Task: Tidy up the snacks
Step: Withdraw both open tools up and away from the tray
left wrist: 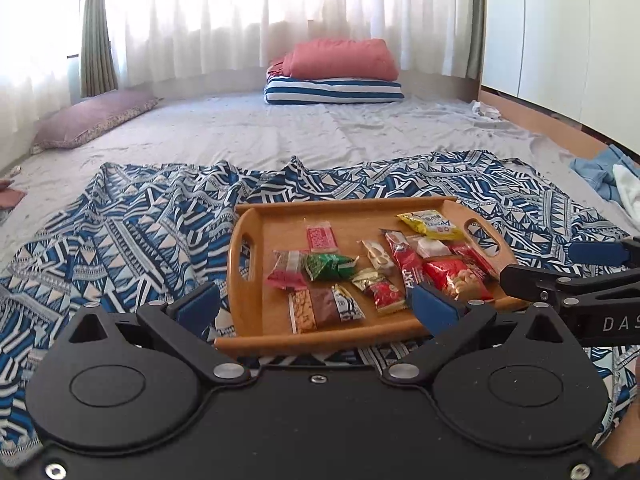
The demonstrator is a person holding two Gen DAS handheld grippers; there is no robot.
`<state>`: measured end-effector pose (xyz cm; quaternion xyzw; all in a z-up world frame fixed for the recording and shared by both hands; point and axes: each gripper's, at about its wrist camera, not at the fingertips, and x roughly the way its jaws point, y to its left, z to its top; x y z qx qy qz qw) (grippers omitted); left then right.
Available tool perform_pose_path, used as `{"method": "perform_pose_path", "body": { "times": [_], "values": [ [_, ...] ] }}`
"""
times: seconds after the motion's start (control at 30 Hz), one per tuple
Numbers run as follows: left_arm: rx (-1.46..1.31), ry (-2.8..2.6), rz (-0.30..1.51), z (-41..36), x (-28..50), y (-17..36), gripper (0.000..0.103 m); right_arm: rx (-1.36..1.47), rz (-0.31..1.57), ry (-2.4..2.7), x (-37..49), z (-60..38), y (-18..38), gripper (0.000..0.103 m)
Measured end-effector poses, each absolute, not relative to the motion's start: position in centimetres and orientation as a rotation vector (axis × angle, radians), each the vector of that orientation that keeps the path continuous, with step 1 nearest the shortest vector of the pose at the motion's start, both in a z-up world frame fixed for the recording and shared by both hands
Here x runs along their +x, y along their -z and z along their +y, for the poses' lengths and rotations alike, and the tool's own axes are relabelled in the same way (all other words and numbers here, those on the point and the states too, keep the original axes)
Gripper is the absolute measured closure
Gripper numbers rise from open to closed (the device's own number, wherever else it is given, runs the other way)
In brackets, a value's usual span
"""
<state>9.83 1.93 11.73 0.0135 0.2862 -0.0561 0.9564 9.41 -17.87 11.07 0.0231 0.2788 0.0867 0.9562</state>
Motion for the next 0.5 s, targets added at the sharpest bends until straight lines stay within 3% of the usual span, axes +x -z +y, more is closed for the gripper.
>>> {"method": "perform_pose_path", "body": {
  "times": [0.5],
  "values": [
    [-0.013,0.031,0.669,3.1,6.7,-5.5,0.001,0.049,0.539,-0.143,5.2,-17.7,-7.2,0.0]
  ]
}}
